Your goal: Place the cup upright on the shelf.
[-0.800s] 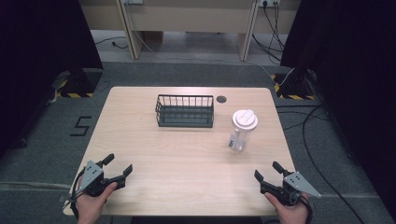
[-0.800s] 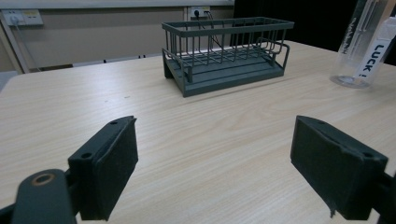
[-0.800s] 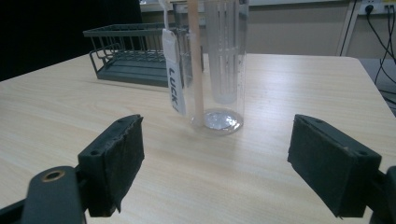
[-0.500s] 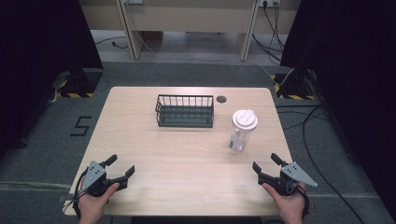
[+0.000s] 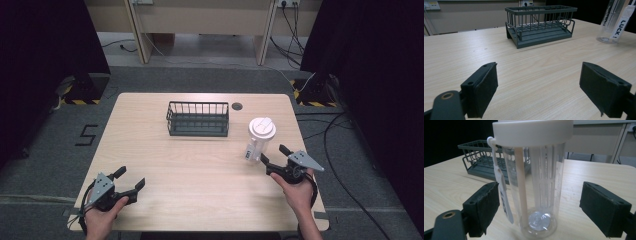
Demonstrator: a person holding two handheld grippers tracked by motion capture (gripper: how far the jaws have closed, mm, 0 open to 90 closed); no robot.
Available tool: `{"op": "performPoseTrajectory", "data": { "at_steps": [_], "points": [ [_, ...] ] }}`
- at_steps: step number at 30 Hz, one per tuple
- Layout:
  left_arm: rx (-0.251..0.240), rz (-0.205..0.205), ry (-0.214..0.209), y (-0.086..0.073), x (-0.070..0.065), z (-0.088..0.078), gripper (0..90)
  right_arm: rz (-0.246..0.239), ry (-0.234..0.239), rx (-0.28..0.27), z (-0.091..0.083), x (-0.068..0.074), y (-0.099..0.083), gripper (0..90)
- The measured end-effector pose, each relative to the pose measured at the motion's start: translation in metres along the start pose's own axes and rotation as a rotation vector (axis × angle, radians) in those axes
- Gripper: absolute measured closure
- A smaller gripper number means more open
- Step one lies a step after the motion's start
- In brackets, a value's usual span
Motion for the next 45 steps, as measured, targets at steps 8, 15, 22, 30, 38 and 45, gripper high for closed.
{"op": "performPoseTrajectory", "data": {
  "at_steps": [8,15,22,30,38,45],
  "points": [
    [0.003,0.003,-0.002,0.000,0.000,0.000,14.5,-0.023,0.015,0.004,0.019,-0.003,0.007,16.6],
    [0.002,0.001,-0.005,0.000,-0.001,0.000,14.5,-0.022,0.017,0.012,0.033,-0.006,0.010,16.9],
    [-0.002,0.005,-0.005,0.000,-0.001,0.000,14.5,-0.048,0.010,0.031,0.051,-0.008,0.011,16.4],
    [-0.002,0.002,-0.013,0.000,-0.002,0.000,14.6,-0.069,0.009,0.031,0.058,-0.008,0.010,17.3],
    [-0.005,0.007,-0.012,0.001,-0.003,-0.001,14.6,-0.059,0.013,0.010,0.065,-0.009,0.010,15.1],
    [-0.005,0.000,-0.021,0.001,-0.003,0.000,14.6,-0.060,0.015,0.006,0.074,-0.009,0.011,13.0]
  ]
}}
Point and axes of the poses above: each handheld gripper's, and its own axes: z roughly forward along the jaws, y roughly out of its top, x roughly to its left, the point moved 2 cm from there along z, roughly forward along the jaws, and after that the axes turned 12 degrees about y, right-handed, at the moved point
